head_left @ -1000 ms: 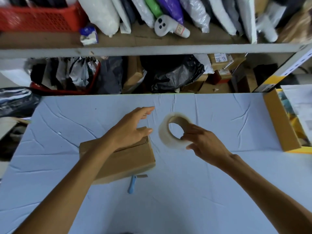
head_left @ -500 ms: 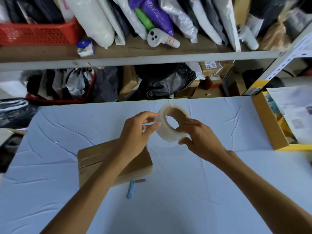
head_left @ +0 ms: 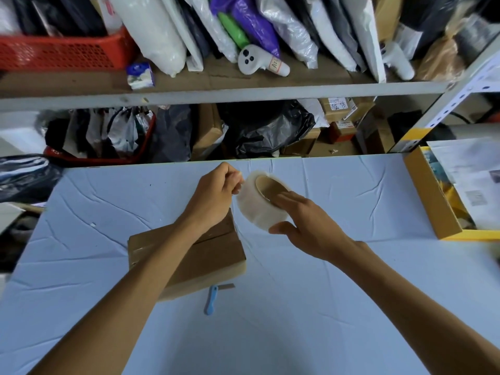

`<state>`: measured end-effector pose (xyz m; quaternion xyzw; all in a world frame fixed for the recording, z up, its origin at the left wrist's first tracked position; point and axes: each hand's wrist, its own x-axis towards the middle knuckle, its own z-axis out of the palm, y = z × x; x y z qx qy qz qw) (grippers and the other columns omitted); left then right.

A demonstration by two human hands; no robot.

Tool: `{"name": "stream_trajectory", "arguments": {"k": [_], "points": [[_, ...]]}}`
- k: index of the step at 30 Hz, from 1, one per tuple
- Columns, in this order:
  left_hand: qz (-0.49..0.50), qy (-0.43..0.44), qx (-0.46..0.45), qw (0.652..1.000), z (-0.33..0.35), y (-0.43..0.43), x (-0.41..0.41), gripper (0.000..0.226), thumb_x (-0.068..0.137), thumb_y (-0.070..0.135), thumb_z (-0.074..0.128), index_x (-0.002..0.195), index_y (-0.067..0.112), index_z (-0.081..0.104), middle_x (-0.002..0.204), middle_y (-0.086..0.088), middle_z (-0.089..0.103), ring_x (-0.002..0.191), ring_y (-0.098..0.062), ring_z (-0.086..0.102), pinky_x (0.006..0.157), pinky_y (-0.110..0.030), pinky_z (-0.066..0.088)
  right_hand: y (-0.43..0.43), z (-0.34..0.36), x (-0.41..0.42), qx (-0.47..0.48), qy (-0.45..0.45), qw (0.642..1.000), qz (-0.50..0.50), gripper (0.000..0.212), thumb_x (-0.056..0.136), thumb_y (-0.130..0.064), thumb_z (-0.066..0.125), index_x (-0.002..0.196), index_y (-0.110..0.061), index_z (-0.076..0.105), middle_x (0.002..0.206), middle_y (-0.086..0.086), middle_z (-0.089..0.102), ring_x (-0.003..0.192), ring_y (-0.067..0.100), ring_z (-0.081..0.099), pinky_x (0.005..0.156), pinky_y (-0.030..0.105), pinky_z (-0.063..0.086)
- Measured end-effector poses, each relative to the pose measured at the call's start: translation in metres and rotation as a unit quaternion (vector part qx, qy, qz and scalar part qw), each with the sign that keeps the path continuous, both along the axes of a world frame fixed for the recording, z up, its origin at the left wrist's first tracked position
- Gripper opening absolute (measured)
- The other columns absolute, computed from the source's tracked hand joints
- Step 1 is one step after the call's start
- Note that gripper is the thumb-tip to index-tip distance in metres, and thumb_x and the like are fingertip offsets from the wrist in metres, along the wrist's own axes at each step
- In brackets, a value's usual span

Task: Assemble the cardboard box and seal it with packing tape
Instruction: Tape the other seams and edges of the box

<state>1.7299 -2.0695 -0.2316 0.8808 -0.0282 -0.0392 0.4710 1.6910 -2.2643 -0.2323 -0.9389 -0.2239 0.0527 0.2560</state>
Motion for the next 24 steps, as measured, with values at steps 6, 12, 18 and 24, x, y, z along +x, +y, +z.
{"name": "stream_trajectory", "arguments": {"k": [6, 12, 18, 24], "points": [[-0.004, 0.017, -0.034, 0.999, 0.002, 0.007, 0.005, 0.029, 0.102, 0.018, 0.033, 0.078, 0.019, 0.048, 0.077, 0.006, 0.052, 0.073, -0.006, 0.054, 0.070, -0.015, 0.043, 0.009, 0.006, 0.004, 0.047, 0.085, 0.995, -0.017, 0.051, 0.093, -0.017, 0.059, 0.140, -0.011, 0.042, 0.139, 0.007, 0.048, 0.118, 0.025, 0.046, 0.087, 0.027, 0.041], [0.060, 0.027, -0.122, 0.990, 0.006, 0.019, 0.011, 0.034, 0.103, 0.019, 0.033, 0.072, 0.019, 0.047, 0.072, 0.001, 0.048, 0.072, -0.013, 0.052, 0.089, -0.040, 0.049, 0.007, 0.009, 0.012, 0.078, 0.154, 0.983, -0.063, 0.031, 0.096, -0.017, 0.053, 0.126, -0.011, 0.051, 0.108, -0.001, 0.050, 0.093, 0.017, 0.045, 0.067, 0.009, 0.035], [0.000, 0.150, -0.187, 0.971, 0.008, 0.017, 0.013, 0.013, 0.098, 0.024, 0.048, 0.090, 0.014, 0.050, 0.102, -0.002, 0.064, 0.099, -0.015, 0.062, 0.093, -0.033, 0.050, 0.012, 0.011, 0.007, 0.109, 0.190, 0.975, -0.039, 0.020, 0.085, -0.027, 0.053, 0.095, -0.011, 0.058, 0.088, 0.002, 0.056, 0.079, 0.024, 0.050, 0.064, 0.024, 0.037], [-0.019, 0.093, -0.079, 0.992, 0.012, 0.032, 0.011, 0.011, 0.087, 0.011, 0.065, 0.087, 0.013, 0.055, 0.089, -0.006, 0.064, 0.081, -0.015, 0.069, 0.074, -0.027, 0.056, 0.014, 0.007, 0.001, 0.163, 0.192, 0.963, -0.100, 0.031, 0.076, -0.036, 0.050, 0.086, -0.009, 0.063, 0.079, 0.004, 0.060, 0.071, 0.019, 0.055, 0.058, 0.027, 0.038]]}}
